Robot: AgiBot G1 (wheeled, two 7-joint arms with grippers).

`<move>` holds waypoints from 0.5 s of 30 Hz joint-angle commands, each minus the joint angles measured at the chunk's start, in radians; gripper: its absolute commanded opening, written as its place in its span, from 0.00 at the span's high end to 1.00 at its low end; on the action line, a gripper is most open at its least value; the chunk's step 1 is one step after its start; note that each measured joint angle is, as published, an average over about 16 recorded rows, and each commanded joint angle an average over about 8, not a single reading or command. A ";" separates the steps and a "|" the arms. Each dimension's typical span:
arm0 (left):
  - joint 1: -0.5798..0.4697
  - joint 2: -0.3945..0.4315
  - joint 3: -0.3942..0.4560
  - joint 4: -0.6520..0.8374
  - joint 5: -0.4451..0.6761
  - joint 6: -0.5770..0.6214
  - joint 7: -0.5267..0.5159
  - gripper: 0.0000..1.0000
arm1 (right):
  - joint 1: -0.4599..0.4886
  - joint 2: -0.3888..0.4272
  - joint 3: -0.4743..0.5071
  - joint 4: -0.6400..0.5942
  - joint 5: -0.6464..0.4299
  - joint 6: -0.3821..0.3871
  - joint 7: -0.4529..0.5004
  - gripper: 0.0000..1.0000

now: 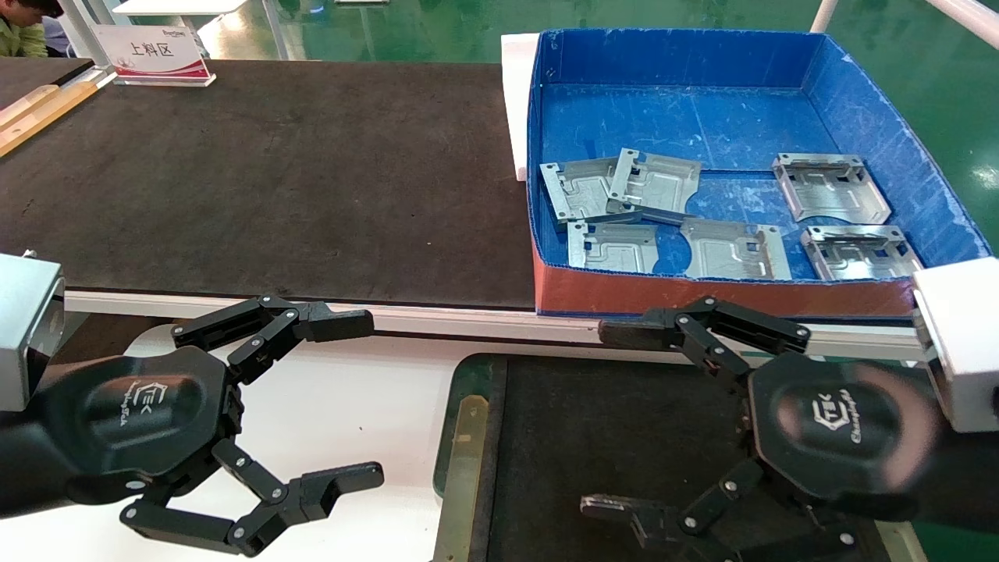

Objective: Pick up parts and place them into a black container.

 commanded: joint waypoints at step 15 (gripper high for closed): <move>0.000 0.000 0.000 0.000 0.000 0.000 0.000 0.46 | 0.000 0.000 0.000 0.000 0.000 0.000 0.000 0.00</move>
